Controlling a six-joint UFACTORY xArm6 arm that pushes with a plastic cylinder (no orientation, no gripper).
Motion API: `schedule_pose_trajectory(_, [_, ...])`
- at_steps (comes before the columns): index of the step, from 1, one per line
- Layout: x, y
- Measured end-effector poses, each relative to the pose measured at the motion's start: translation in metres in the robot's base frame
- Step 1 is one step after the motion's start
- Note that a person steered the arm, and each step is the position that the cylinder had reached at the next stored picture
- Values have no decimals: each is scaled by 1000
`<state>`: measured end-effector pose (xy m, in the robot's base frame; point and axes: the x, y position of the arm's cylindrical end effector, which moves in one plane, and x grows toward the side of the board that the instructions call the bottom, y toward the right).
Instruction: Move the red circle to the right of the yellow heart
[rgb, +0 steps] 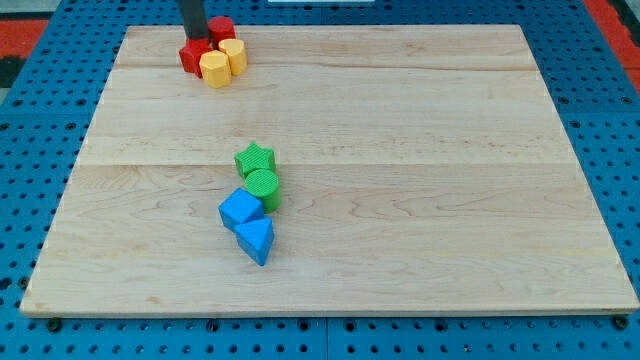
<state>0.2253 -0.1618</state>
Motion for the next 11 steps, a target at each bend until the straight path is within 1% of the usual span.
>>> schedule_pose_trajectory(1, [0, -23])
schedule_pose_trajectory(2, [0, -73])
schedule_pose_trajectory(3, [-8, -79])
schedule_pose_trajectory(4, [-29, -79])
schedule_pose_trajectory(6, [-34, -60])
schedule_pose_trajectory(8, [-33, 20])
schedule_pose_trajectory(9, [-7, 56])
schedule_pose_trajectory(10, [8, 70])
schedule_pose_trajectory(11, [8, 67])
